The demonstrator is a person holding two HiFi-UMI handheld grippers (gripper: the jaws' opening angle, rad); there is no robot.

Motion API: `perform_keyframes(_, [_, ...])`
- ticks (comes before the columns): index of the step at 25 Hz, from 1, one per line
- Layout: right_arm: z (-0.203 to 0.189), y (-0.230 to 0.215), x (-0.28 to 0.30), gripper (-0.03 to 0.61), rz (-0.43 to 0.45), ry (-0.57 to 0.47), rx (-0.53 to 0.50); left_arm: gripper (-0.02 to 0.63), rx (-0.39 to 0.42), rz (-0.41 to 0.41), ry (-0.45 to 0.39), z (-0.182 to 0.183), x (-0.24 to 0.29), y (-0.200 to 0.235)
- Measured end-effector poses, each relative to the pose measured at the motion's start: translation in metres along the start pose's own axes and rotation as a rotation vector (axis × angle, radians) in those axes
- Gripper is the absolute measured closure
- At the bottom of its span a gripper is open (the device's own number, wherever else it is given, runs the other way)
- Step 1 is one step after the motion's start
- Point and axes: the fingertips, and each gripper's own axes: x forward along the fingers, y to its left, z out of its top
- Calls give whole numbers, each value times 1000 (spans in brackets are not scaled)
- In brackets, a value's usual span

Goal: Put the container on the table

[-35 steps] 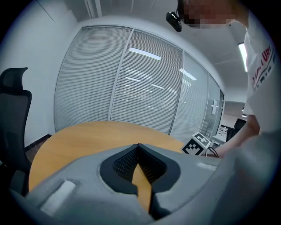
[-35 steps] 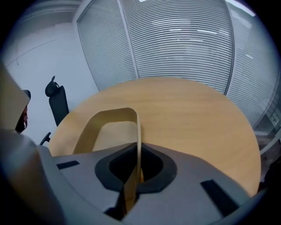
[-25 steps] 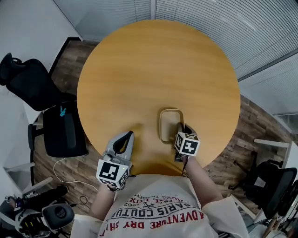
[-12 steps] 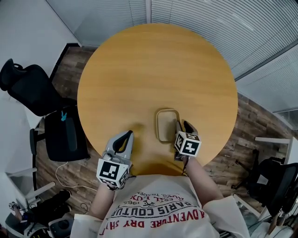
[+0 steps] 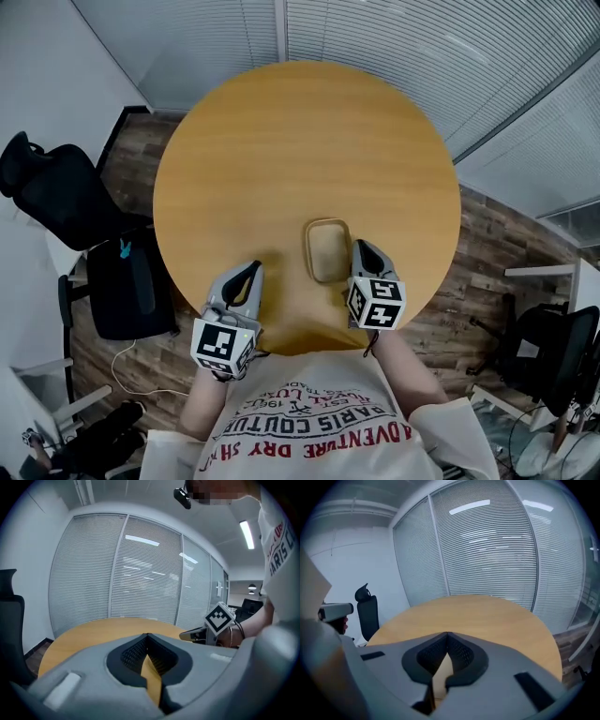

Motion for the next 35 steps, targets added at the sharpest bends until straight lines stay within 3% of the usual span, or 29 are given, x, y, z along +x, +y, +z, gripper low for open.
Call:
perform_keyframes(4, [26, 15, -35, 569, 49, -102, 14, 615, 7, -26, -41, 23, -8, -4])
perform_keyframes(9, [70, 36, -89, 569, 85, -318, -97, 615, 38, -16, -84, 47, -18, 2])
perform_keyframes(15, [91, 57, -132, 571, 119, -446, -215, 615, 64, -35, -130, 67, -29, -8])
perform_keyframes(21, [88, 71, -141, 571, 134, -461, -221, 615, 85, -85, -166, 83, -40, -12])
perform_keyframes(28, [88, 82, -140, 572, 141, -446, -256, 615, 36, -98, -162, 81, -44, -7])
perform_keyframes(35, [88, 94, -135, 572, 165, -445, -263, 615, 61, -99, -163, 79, -49, -4])
